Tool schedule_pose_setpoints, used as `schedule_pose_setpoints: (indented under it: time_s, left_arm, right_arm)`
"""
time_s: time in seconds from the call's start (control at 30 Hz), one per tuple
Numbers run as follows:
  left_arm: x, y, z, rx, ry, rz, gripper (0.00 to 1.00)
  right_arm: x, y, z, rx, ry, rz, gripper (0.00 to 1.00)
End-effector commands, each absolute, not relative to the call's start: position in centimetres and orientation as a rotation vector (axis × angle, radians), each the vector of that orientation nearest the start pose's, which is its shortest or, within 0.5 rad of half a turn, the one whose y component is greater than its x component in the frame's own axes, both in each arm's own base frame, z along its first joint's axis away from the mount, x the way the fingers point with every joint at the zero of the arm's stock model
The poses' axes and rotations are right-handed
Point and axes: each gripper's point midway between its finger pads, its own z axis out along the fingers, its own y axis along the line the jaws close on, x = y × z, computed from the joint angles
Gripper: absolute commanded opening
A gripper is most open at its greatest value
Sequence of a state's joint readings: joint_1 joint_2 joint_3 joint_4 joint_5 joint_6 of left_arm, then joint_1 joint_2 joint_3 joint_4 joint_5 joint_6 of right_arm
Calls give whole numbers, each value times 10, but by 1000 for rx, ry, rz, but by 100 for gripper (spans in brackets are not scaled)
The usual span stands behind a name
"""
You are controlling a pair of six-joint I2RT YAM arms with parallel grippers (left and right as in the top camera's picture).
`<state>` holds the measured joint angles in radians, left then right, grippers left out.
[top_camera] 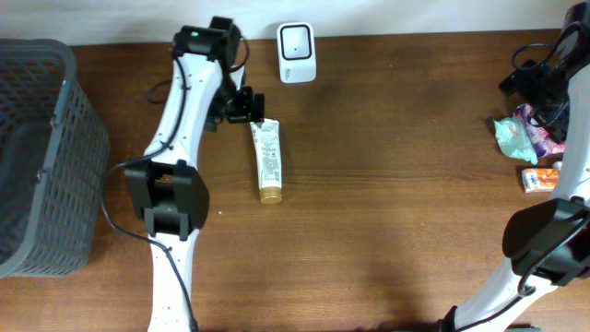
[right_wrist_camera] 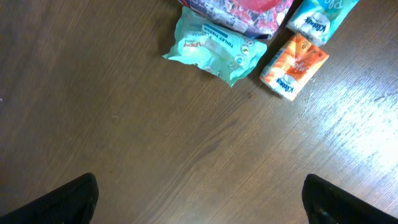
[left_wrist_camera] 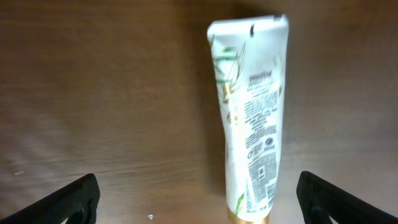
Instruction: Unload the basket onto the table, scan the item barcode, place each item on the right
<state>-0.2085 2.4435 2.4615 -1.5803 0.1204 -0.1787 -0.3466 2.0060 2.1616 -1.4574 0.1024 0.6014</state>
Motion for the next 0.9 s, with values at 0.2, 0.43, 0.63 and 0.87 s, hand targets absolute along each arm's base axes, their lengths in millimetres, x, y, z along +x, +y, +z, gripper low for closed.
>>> schedule_pose_setpoints:
  time_s: [0.2, 0.43, 0.63, 0.87]
  left_arm:
    - [423, -175, 8, 263, 3125, -941, 67]
    - [434, -186, 19, 280, 3047, -1030, 20]
    - [453, -226, 122, 327, 2770, -1471, 7]
    - [456, -254, 215, 705, 2175, -1810, 13]
  right_arm:
    - [399, -160, 213, 1323, 2539, -92, 99]
    - [399, -160, 213, 1323, 2539, -92, 99]
    - [399, -160, 213, 1323, 2539, -92, 99]
    - [399, -160, 213, 1323, 2539, -92, 99]
